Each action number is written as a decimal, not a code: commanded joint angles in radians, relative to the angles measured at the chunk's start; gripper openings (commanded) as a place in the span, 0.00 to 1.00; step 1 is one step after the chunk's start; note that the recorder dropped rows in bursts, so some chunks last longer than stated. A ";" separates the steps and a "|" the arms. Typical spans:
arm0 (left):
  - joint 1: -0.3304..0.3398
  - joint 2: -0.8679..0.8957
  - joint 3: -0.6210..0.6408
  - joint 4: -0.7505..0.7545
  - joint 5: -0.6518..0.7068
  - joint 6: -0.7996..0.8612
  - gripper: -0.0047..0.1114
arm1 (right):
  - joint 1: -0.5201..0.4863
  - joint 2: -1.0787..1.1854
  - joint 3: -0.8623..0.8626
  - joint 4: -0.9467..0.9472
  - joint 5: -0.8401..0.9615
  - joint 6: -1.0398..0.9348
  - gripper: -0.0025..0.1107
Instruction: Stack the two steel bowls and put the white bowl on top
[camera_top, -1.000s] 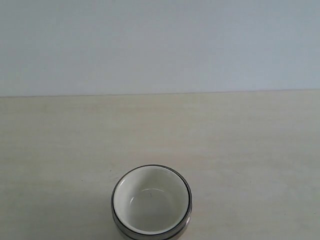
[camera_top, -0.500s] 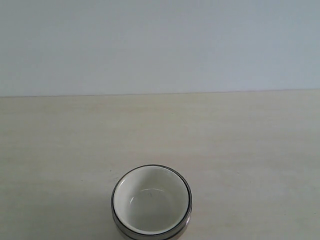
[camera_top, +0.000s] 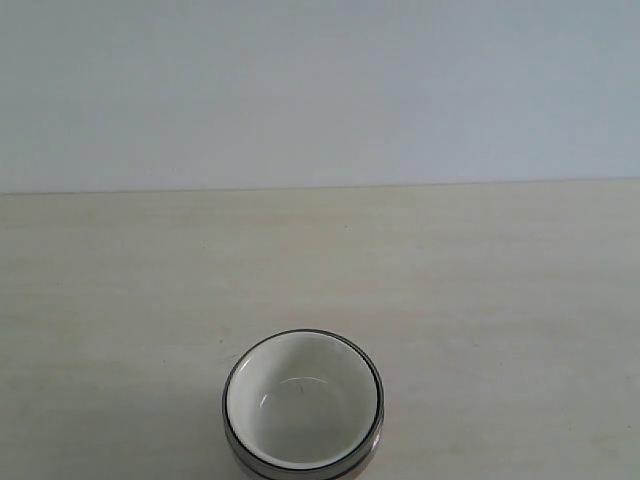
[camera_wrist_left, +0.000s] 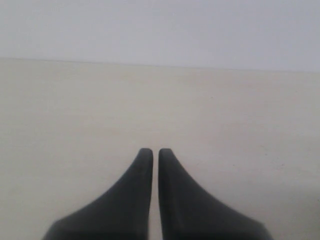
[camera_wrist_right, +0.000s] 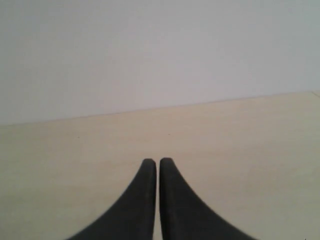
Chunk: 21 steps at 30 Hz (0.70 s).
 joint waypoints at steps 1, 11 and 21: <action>-0.005 -0.003 0.003 0.000 -0.007 -0.005 0.07 | 0.001 -0.004 0.000 -0.005 0.005 -0.001 0.02; -0.005 -0.003 0.003 0.000 -0.007 -0.005 0.07 | 0.001 -0.004 0.000 -0.005 0.003 0.009 0.02; -0.005 -0.003 0.003 0.000 -0.007 -0.005 0.07 | 0.001 -0.004 0.000 -0.009 0.146 -0.157 0.02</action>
